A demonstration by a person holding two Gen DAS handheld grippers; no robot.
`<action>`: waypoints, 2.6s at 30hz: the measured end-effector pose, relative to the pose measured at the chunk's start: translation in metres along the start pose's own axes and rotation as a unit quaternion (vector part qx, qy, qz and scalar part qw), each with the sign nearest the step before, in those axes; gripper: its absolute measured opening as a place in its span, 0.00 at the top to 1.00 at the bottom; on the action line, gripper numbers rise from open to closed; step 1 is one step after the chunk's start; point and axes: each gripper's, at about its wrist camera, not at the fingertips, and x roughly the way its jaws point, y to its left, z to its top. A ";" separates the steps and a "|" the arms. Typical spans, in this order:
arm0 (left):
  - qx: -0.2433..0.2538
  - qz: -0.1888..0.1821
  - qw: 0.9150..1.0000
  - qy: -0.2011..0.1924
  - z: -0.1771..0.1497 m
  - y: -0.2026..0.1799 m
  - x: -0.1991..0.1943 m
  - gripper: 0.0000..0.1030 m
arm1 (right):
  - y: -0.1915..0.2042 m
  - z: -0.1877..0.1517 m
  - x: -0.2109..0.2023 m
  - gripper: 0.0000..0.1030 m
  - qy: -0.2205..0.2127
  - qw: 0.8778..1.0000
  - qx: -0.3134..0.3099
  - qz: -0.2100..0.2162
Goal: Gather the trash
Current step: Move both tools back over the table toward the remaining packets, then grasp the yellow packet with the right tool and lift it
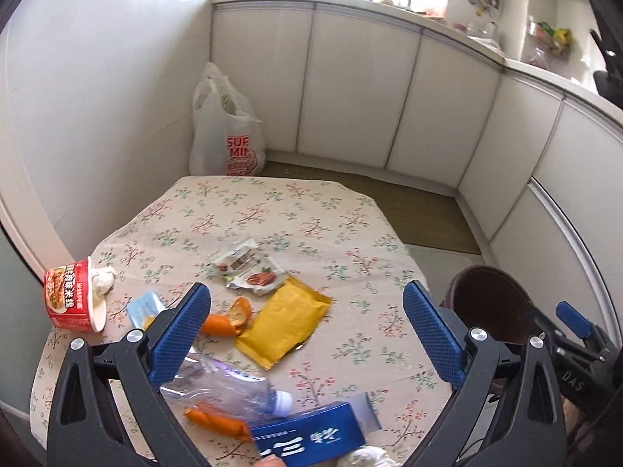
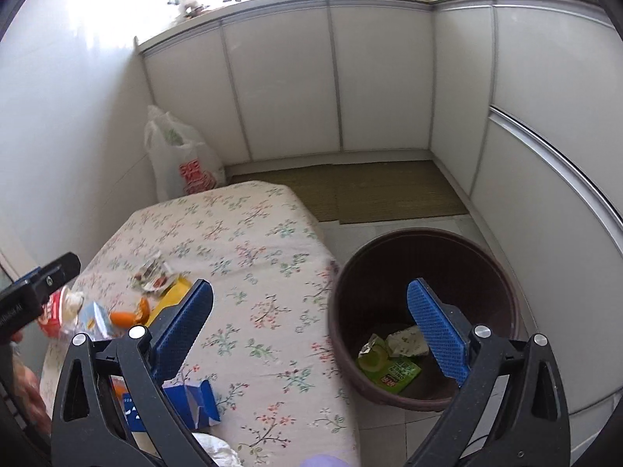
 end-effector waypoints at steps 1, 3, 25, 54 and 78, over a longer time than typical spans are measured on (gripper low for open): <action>-0.012 0.001 1.000 0.002 -0.002 0.016 -0.003 0.07 | 0.013 0.001 0.004 0.07 0.008 1.000 -0.013 0.014; -0.036 0.007 0.999 0.000 -0.004 0.047 -0.006 0.07 | 0.034 -0.001 0.012 0.07 0.022 0.999 -0.035 0.031; -0.138 0.055 0.987 -0.055 -0.025 0.200 -0.019 0.07 | 0.148 -0.036 0.183 0.07 0.305 0.950 0.054 0.037; -0.245 0.028 0.969 0.003 -0.029 0.245 0.008 0.07 | 0.193 -0.037 0.202 0.90 0.273 0.961 0.018 0.038; -0.085 -0.056 0.988 0.117 0.011 0.126 0.077 0.07 | 0.127 -0.014 0.124 0.91 0.236 0.965 -0.039 0.110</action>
